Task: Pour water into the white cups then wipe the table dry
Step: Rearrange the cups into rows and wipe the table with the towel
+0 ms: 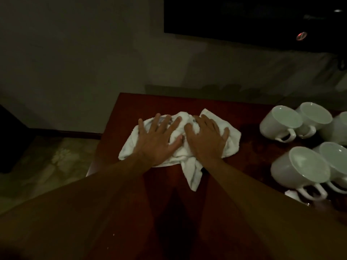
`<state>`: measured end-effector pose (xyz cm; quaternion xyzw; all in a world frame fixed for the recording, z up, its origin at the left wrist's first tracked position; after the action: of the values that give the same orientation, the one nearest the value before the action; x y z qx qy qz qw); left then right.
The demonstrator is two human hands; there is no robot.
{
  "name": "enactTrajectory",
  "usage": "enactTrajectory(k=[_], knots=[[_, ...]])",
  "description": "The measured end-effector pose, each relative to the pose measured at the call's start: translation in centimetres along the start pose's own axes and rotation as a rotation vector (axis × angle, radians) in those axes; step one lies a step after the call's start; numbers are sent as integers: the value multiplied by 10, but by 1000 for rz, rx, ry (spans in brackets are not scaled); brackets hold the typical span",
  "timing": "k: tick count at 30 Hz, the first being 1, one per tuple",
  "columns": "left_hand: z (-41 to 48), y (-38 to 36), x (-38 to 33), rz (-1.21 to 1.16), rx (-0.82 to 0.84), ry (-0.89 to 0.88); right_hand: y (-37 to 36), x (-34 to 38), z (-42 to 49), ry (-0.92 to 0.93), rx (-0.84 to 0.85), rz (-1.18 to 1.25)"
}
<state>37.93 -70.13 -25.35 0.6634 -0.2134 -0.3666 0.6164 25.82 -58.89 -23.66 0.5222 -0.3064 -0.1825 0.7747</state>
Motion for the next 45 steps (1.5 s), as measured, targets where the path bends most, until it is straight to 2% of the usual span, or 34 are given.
enactTrajectory(k=[11,27,37,45], knots=[[-188,19,57,39,-67,12,22,88,-168,34,-7,57],[-330,34,76,76,-52,26,53,132,-303,34,-35,59],[-299,29,81,53,4,-26,44,130,-287,16,-57,42],[-214,29,88,49,-14,2,16,122,-200,-7,-76,65]])
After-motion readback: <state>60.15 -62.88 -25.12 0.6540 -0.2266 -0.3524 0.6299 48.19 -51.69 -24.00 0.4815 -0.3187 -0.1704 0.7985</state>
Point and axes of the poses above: each hand's wrist, its own z-axis towards the middle knuckle, its own y-axis out of the back of the hand, x = y × z, the point moved 4 cm from there along z, towards the middle knuckle, and after that the axes turned 11 degrees about y, right-handed, at the moved point
